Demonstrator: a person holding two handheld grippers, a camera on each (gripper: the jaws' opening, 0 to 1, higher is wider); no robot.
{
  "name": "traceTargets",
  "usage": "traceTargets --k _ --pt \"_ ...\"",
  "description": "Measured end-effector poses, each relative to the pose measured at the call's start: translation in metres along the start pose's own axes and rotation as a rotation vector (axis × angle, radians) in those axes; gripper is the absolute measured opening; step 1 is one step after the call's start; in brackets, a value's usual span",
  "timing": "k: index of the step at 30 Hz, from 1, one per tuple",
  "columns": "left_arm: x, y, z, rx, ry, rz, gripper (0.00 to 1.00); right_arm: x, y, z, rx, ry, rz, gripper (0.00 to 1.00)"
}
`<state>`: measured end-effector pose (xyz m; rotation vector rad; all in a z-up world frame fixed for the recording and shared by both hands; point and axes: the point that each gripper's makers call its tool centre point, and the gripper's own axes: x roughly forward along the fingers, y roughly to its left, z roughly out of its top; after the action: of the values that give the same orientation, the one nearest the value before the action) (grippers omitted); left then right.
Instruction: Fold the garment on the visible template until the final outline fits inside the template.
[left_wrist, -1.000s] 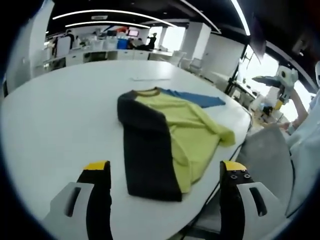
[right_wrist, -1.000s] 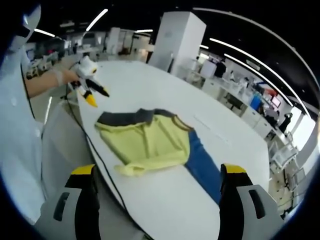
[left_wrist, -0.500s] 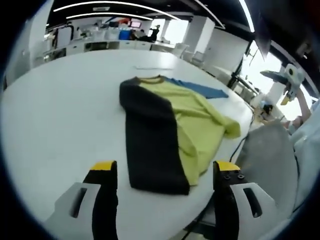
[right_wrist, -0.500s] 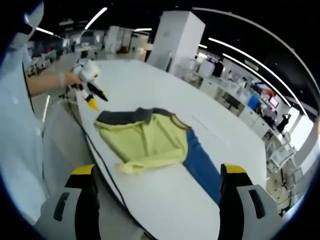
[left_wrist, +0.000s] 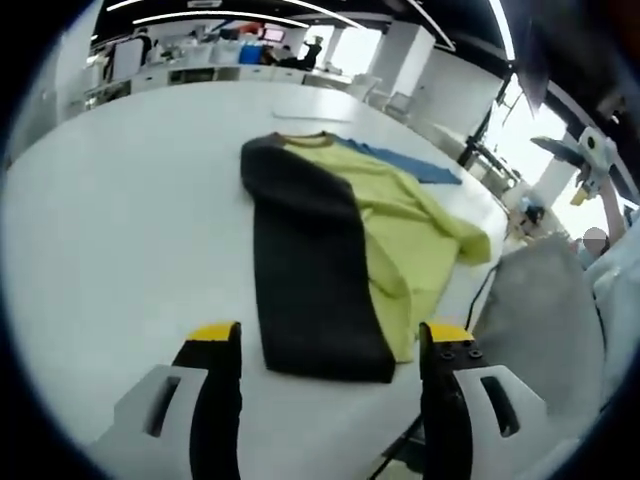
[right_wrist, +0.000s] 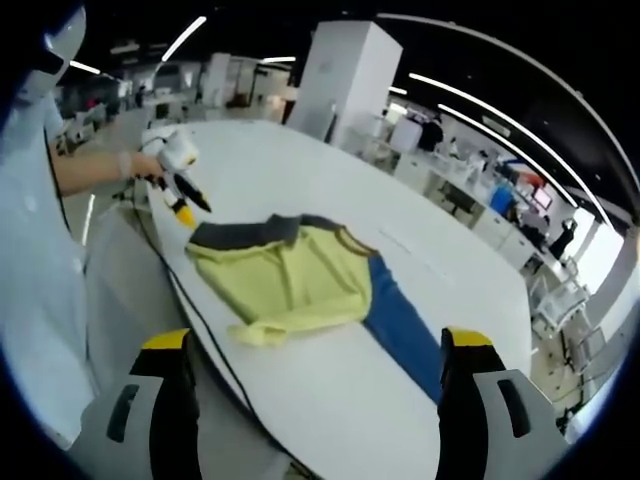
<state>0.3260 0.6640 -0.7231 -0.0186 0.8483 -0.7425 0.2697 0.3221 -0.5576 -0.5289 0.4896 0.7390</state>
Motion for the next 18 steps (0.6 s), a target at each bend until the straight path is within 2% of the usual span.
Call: traceTargets --k 11,18 --pt "0.003 0.005 -0.014 -0.018 0.039 -0.002 0.62 -0.001 0.0 -0.004 0.006 0.01 -0.006 1.0" --pt "0.003 0.01 -0.019 -0.041 0.041 -0.002 0.58 0.0 0.001 -0.003 0.002 0.016 -0.005 1.0"
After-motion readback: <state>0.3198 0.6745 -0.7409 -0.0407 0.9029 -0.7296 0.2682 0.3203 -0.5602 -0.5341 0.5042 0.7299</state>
